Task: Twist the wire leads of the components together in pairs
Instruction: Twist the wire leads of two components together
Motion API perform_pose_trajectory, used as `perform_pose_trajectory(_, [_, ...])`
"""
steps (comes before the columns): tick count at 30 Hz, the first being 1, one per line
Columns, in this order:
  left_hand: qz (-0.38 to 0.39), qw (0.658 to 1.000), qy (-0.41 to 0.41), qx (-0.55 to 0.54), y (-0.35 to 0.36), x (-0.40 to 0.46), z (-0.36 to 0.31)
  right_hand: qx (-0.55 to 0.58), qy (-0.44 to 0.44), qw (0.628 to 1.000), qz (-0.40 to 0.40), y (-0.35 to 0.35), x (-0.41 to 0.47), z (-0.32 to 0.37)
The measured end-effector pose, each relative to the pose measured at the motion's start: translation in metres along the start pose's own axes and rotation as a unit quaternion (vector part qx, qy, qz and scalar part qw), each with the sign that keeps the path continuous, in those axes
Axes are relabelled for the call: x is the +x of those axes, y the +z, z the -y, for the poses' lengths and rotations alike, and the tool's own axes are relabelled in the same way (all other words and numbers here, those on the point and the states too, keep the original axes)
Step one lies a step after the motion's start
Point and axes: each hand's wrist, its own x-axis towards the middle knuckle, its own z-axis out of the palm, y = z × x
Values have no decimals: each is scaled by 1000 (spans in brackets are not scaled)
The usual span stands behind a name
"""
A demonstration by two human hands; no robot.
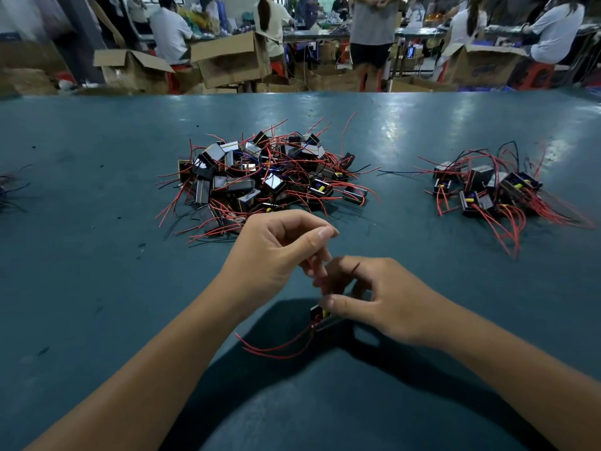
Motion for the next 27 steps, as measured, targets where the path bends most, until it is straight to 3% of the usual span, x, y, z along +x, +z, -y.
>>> perform_pose_trajectory(5, [35,998,-51,-17,-9,0,0,-4,-9,1000,-12,-2,4,-7])
perform_pose_trajectory(8, [146,973,-128,127,-16,-3,7,9,1,999,-34,-5,3,-10])
perform_pose_trajectory(11, [221,932,-143,249,-5,-8,15,17,13,998,-54,-11,4,-16])
perform_pose_trajectory(15, [232,915,-99,315,-3,-7,16,64,36,996,-44,-25,2,-25])
perform_pose_trajectory(20, [215,905,-103,353,-21,-4,15,103,48,993,-23,-37,0,-32])
perform_pose_trajectory(27, [217,898,-106,367,-31,0,19,-51,39,998,9,-50,-3,-36])
